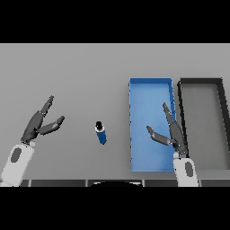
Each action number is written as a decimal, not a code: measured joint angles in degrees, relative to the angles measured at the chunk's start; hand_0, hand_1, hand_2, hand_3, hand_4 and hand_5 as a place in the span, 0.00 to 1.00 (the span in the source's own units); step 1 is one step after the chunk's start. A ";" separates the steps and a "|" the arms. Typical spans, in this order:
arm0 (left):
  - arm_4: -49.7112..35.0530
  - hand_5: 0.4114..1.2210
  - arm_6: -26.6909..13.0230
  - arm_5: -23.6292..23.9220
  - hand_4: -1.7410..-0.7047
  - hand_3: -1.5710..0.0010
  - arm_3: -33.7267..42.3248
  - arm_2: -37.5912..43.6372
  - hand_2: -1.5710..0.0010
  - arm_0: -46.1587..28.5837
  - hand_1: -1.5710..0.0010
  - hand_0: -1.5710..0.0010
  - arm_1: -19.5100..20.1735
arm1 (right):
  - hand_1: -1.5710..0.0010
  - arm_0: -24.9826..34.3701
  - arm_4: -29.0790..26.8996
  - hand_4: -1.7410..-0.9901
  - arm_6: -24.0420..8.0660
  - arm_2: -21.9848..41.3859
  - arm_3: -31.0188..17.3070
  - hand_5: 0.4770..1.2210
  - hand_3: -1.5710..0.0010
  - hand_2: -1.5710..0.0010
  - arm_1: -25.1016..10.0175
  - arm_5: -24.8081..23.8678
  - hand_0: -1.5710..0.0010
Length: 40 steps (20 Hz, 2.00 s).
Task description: Pick up the blue pipe and place it into the blue bin.
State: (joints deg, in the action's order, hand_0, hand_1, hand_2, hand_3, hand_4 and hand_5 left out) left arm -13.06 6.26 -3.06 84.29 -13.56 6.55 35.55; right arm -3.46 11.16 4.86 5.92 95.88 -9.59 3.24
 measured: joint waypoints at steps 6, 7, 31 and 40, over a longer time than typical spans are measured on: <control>-1.22 0.19 2.24 -6.34 0.73 1.00 6.38 -3.48 1.00 -2.93 1.00 1.00 2.24 | 1.00 0.33 -0.35 0.72 -2.05 0.18 0.51 0.14 1.00 1.00 0.36 0.14 1.00; -1.09 0.17 1.38 -7.19 0.72 1.00 7.84 -4.36 1.00 -3.87 1.00 1.00 2.96 | 1.00 0.52 -0.55 0.71 -2.23 -0.05 0.63 0.14 1.00 1.00 0.07 0.24 1.00; 11.93 0.12 -2.05 -4.64 0.62 1.00 -3.29 -19.01 1.00 3.53 1.00 1.00 -17.18 | 1.00 -0.38 -1.61 0.72 -1.95 -0.05 0.31 0.09 1.00 1.00 0.98 0.95 1.00; 5.47 0.65 -0.57 -6.41 0.28 0.42 -6.74 -17.48 0.40 4.64 0.47 0.59 -24.55 | 1.00 -1.21 -1.75 0.73 -0.68 -0.34 1.14 0.11 1.00 1.00 0.45 1.08 1.00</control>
State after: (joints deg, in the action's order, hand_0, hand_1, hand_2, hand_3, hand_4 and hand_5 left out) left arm -7.58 5.69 -9.47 77.55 -31.04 11.19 11.00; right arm -4.67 9.41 4.18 5.58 97.02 -9.15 4.32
